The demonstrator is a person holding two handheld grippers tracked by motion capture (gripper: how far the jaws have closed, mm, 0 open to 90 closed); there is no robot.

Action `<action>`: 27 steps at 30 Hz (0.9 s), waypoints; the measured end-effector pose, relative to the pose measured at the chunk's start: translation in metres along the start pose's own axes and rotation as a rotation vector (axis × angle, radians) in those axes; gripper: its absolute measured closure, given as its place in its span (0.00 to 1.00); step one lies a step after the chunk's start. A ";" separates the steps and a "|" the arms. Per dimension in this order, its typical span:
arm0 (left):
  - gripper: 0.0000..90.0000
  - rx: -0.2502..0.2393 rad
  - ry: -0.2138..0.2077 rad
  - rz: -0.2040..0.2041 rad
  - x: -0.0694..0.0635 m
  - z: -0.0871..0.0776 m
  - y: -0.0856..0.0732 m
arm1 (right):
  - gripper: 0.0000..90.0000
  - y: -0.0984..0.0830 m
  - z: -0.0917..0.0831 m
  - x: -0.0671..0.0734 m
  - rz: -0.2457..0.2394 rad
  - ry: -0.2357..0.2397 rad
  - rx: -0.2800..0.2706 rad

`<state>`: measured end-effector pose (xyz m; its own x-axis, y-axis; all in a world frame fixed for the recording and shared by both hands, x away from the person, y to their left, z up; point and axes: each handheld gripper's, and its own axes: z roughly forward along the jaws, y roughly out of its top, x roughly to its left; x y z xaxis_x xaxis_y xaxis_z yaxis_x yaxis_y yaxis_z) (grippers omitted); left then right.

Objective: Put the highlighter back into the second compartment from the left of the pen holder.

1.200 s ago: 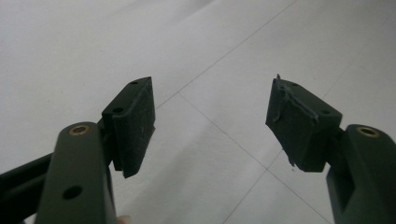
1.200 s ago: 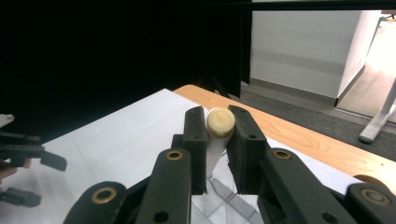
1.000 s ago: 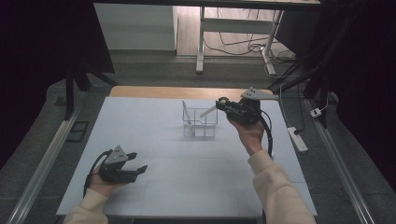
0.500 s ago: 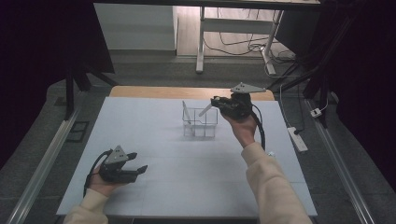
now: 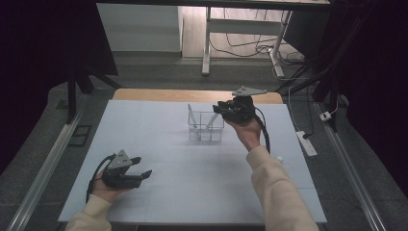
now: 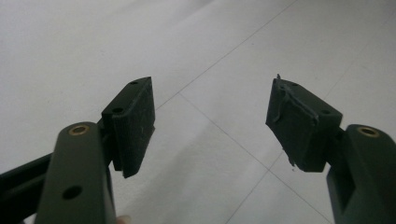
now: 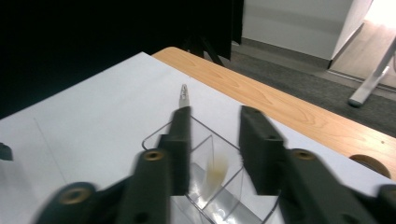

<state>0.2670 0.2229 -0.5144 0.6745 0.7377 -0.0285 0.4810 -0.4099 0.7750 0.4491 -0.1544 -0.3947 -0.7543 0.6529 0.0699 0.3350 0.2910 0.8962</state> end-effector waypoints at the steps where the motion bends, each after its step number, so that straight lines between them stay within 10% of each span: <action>1: 0.36 0.000 0.000 0.000 0.000 0.000 0.000 | 0.68 0.000 0.000 0.000 -0.005 -0.007 0.004; 27: 0.36 0.005 0.001 0.001 0.000 0.001 0.000 | 0.55 -0.022 -0.032 -0.003 -0.050 0.041 0.005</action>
<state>0.2677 0.2221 -0.5151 0.6744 0.7379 -0.0265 0.4830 -0.4137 0.7717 0.4258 -0.1846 -0.4006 -0.7927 0.6081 0.0433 0.2994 0.3264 0.8966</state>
